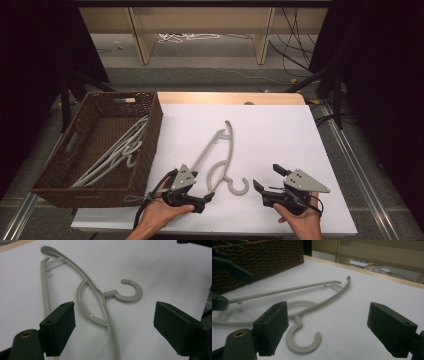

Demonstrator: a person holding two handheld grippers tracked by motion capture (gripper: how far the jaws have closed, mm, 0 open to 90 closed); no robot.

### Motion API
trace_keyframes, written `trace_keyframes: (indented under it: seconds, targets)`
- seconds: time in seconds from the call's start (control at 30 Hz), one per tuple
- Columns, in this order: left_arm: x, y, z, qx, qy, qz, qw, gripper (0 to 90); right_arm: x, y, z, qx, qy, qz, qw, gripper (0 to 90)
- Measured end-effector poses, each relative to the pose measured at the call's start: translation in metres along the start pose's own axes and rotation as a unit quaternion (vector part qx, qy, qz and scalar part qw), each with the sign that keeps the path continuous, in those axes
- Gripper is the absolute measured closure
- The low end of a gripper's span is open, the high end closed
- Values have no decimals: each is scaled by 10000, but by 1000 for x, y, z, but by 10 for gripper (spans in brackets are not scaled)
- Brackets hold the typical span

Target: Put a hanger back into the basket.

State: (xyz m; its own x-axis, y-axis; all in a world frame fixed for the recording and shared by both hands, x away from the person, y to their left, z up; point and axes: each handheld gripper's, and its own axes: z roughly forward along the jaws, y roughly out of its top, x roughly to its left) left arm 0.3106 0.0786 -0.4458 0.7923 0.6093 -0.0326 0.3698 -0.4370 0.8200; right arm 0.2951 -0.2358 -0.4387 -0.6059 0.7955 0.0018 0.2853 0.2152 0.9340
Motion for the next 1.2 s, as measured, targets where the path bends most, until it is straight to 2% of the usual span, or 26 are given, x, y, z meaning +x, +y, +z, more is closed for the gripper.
trace_keyframes:
  seconds: [0.03, 0.07, 0.13, 0.2, 0.27, 0.33, 0.4, 0.43, 0.47, 0.57, 0.67, 0.77, 0.87, 0.93, 0.97, 1.0, 1.03, 1.07, 1.1, 1.2]
  targets:
    - [-1, 1, 4, 142, -18, 108, 9998, 178, 0, 0, 0, 36, -9, -1, 10000, 180]
    - [-3, 1, 8, 213, -11, 140, 9997, 180, 0, 0, 0, 39, -16, -9, 10000, 180]
    - [-8, 3, 15, 300, 70, 372, 9988, 211, 1, 0, 1, -11, 0, -5, 10000, 180]
    - [-9, 4, 20, 612, 33, 617, 9962, 224, 2, 1, 0, 2, -10, -44, 10000, 180]
    - [-10, 5, 27, 764, 36, 674, 9948, 239, 2, 1, 0, -26, -25, -93, 9999, 180]
    - [-10, 6, 36, 1024, 54, 744, 9919, 273, 3, 1, 0, -65, 32, -63, 10000, 180]
    - [-8, 6, 43, 1345, -19, 705, 9884, 275, 2, 2, -1, -47, 41, -98, 9999, 180]
    - [-8, 6, 47, 1461, 12, 625, 9873, 292, 2, 2, -2, -5, 13, -108, 9999, 180]
    - [-7, 7, 49, 1473, 115, 650, 9869, 320, 2, 2, -2, -28, 20, -109, 9999, 180]
    - [-4, 7, 50, 1671, 152, 608, 9839, 343, 2, 2, -3, -25, 2, -57, 10000, 180]
    - [-1, 8, 51, 1727, 180, 464, 9837, 378, 2, 2, -2, -71, 2, -108, 9999, 180]
    - [1, 10, 51, 1997, 58, 455, 9788, 410, 2, 2, -1, -35, -3, -111, 9999, 181]
    - [3, 11, 52, 2135, 26, 335, 9764, 444, 2, 2, -1, -68, -6, -109, 9999, 182]
    - [4, 11, 53, 2120, 13, 288, 9768, 462, 2, 2, -1, -77, -17, -114, 9999, 182]
    - [4, 11, 54, 2155, 5, 307, 9760, 482, 2, 2, -1, -76, 0, -111, 9999, 182]
    - [5, 10, 55, 2266, 20, 396, 9732, 503, 2, 2, -2, -59, -3, -82, 9999, 182]
    - [5, 9, 55, 2307, 16, 449, 9720, 505, 2, 2, -1, -59, -1, -80, 10000, 182]
    - [4, 10, 55, 2295, 2, 401, 9725, 519, 2, 2, -1, -52, 0, -84, 10000, 182]
    - [4, 10, 55, 2356, -30, 405, 9710, 534, 2, 2, -1, -55, 4, -82, 10000, 182]
    - [6, 11, 56, 2438, -75, 310, 9693, 540, 2, 2, -2, -51, 15, -73, 10000, 182]
